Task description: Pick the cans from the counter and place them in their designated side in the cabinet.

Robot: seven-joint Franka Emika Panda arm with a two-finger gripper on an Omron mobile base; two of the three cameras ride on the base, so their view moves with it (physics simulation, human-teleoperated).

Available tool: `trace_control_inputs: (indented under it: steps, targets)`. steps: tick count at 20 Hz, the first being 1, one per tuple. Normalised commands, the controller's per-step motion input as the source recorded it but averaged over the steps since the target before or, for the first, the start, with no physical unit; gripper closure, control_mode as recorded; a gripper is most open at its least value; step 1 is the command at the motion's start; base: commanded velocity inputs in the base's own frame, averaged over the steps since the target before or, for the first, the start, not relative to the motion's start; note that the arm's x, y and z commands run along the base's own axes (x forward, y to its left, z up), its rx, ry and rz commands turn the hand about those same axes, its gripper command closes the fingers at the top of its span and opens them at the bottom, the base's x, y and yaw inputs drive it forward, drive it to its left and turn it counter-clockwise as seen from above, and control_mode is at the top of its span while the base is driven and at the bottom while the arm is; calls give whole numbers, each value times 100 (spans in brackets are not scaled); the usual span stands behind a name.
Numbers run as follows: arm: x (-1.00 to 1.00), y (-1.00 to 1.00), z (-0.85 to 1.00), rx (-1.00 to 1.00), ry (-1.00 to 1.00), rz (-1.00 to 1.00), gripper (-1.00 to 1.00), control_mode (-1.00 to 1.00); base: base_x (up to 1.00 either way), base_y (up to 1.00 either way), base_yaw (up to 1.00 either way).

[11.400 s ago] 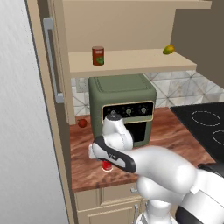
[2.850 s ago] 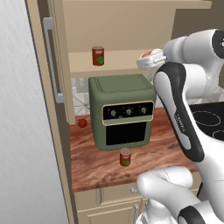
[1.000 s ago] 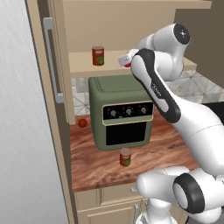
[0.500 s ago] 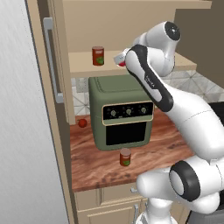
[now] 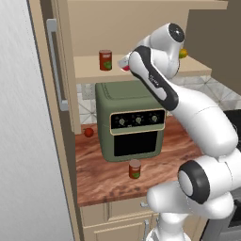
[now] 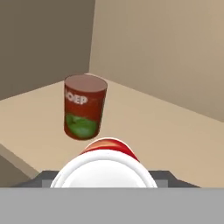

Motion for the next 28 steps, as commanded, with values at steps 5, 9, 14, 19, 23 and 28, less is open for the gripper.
trace_control_inputs:
  steps: [5,9,14,19,23,28]
  targets:
    - [34,6,-10,-2,3,1,100,-100,0,0,0]
    - [33,3,-7,-3,3,0,100,-100,0,0,0]
    - [34,0,-6,-4,1,0,100,-100,0,0,0]
    - [32,0,-12,-4,1,0,100,-100,0,0,0]
    - [24,1,-24,-5,1,0,-100,-100,0,0,0]
    - [22,1,-20,-4,0,1,-100,-100,0,0,0]
